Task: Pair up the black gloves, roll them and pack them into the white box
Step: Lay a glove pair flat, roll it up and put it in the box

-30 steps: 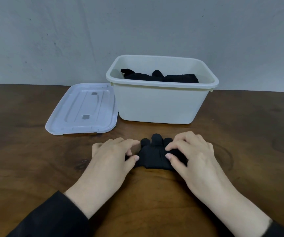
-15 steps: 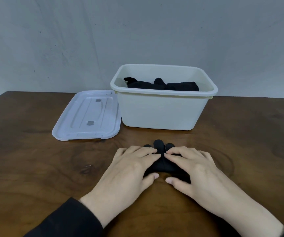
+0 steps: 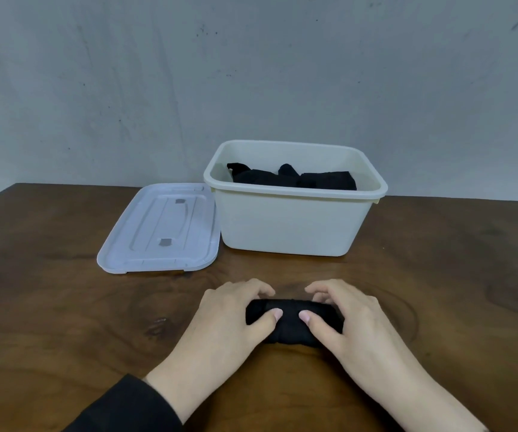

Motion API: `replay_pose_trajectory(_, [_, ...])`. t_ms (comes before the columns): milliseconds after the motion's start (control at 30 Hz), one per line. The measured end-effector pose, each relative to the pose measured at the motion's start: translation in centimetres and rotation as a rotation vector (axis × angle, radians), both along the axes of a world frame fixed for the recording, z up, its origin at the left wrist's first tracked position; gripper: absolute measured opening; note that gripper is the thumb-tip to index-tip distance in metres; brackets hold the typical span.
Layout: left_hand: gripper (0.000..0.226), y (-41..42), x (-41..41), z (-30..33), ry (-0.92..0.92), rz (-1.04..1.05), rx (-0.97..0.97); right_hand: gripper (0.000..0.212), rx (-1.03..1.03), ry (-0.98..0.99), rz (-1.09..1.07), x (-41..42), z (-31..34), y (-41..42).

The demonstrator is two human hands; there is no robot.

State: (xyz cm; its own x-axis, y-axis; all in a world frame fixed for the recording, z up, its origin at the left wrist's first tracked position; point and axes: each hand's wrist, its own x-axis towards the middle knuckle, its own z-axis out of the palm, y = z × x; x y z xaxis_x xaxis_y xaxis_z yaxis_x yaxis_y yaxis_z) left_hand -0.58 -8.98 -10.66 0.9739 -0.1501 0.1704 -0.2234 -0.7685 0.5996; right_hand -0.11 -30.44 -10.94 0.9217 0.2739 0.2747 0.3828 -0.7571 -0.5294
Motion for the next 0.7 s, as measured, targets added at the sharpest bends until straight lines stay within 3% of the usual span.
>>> replay_pose_trajectory(100, [0.029,0.2,0.2,-0.3,-0.113,-0.042,0.1,0.016,-0.138,-0.268,0.057,0.2,0.0,0.5])
replay_pose_trajectory(167, [0.028,0.2,0.2,-0.4,-0.175,-0.108,0.173,0.022,-0.215,-0.393,0.18,0.1,-0.3,0.7])
replay_pose_trajectory(267, [0.034,0.4,0.2,-0.5,-0.245,-0.182,0.205,0.035,-0.23,-0.329,0.245,-0.4,-1.1,0.4])
replay_pose_trajectory(433, [0.071,1.0,-0.2,-0.5,-0.059,-0.324,0.295,0.054,-0.315,-0.251,0.228,-0.8,-1.4,0.5])
replay_pose_trajectory(533, [0.067,0.6,0.3,-1.4,-0.089,-0.284,0.273,0.069,-0.301,-0.252,0.186,-0.5,-1.7,1.3])
replay_pose_trajectory(700, [0.059,0.6,0.5,-1.5,-0.122,-0.269,0.184,0.067,-0.257,-0.256,0.126,-0.7,-0.8,0.6])
